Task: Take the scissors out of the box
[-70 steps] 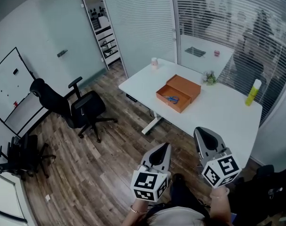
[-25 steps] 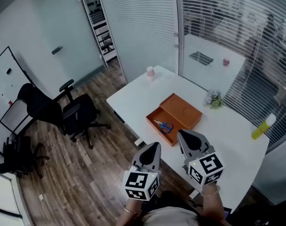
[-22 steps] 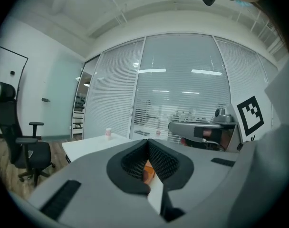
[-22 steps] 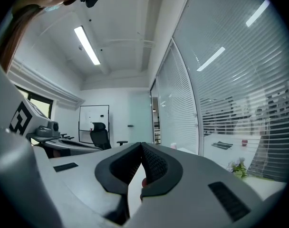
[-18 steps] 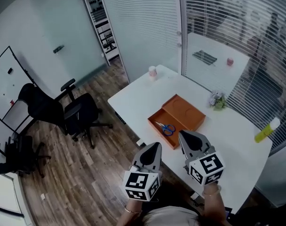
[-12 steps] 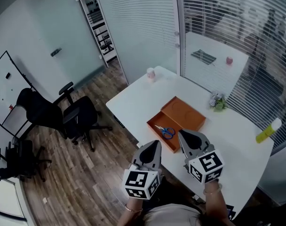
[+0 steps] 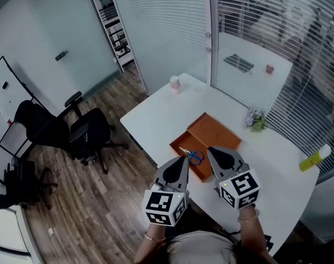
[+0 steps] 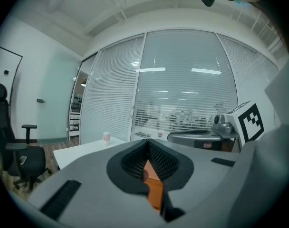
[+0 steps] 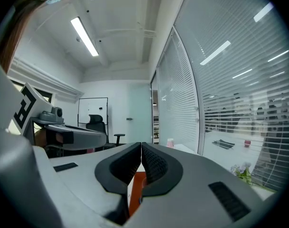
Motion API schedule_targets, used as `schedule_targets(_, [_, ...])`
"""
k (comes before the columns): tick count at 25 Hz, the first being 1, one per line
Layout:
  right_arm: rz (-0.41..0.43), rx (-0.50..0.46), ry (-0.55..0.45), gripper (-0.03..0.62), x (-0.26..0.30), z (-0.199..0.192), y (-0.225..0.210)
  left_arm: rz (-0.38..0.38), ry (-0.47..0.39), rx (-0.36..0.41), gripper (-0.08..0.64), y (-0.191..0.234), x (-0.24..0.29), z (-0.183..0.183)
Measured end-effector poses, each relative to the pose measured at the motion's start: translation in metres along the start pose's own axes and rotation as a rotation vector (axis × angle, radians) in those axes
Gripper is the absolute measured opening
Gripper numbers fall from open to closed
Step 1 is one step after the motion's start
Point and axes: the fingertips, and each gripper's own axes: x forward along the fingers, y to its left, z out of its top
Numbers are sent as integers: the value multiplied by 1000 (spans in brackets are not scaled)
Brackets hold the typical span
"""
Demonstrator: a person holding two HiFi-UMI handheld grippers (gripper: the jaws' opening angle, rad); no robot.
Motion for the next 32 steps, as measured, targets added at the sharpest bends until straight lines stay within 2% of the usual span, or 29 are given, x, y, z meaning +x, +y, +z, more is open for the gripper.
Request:
schedule_targets(17, [65,-34,113,54,54,-31,-9,15,4,-9,18,34,34,6])
schedule_targets(32, [106,-101,278,87,94,-81,-12,-19,27,-23,18,59,59,-2])
